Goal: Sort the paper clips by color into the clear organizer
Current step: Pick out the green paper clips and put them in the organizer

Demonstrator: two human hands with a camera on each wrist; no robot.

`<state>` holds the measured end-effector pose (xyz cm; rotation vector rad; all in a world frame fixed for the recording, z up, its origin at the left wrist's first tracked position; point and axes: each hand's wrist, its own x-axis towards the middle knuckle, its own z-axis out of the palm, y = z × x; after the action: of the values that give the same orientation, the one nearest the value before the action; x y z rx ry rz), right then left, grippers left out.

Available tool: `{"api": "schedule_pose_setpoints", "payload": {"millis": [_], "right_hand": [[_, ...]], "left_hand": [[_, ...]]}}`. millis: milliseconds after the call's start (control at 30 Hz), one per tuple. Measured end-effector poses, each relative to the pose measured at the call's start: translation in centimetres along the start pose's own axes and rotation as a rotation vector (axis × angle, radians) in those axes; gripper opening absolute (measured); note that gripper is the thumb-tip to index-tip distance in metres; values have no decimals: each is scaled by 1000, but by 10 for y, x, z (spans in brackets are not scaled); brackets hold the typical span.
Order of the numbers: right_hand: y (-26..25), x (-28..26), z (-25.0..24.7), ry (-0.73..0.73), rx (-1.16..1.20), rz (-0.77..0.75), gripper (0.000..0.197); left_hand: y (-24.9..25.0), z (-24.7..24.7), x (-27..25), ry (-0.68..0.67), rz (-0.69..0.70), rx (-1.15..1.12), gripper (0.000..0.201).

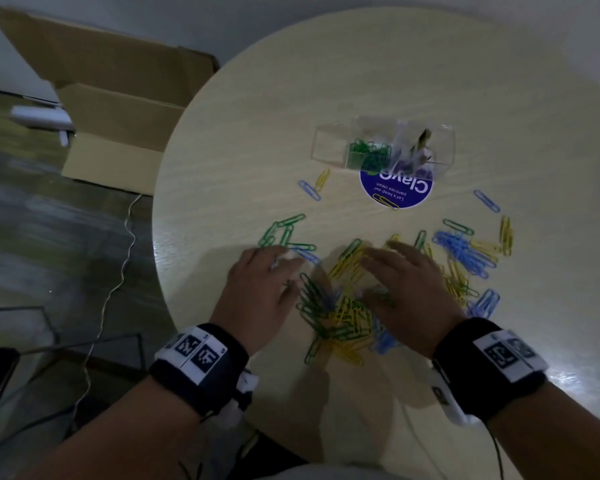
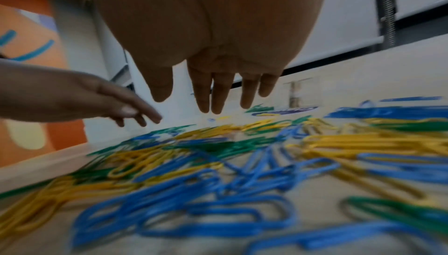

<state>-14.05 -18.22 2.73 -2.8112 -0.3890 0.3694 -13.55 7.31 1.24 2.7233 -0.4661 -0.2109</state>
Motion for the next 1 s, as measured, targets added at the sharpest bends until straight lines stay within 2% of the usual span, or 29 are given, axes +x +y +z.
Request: {"api": "schedule_pose_setpoints", "payload": {"millis": [67,167,267,400,500,567,600,667,767,867,1000], "right_hand": [[-15,3,6,-48,-27,-56,65],[-22,4,14,-162,-97,-19,67],[-13,-4,10,-157,-69,20,64],[8,-22,4,-170,-14,72,56],[23,-11,1,36,81,22,37],[27,9,-3,183,131,-4,22],[25,21,-7,201,146,1,18],[20,43,-9,162,145,-6,17],[12,66,-3,24,79,-67,22],[7,77,0,-80,46,-7,20],[4,82,-3,-146,152,119,13]], "left_hand": [[-3,-3,9,12,-40,59,39],[2,0,15,-39,7,137,42],[8,2,13,-82,49,196,44],[15,5,-2,-89,70,133,43],[13,3,-7,-31,75,56,33],[1,-2,-1,78,-12,-4,25],[-8,-4,4,144,-85,-26,22],[-27,-11,17,212,-260,-83,18],[-43,-17,40,143,-424,-131,16],[-45,-21,59,46,-395,-115,14],[-47,-25,75,-35,-373,-117,10]]}}
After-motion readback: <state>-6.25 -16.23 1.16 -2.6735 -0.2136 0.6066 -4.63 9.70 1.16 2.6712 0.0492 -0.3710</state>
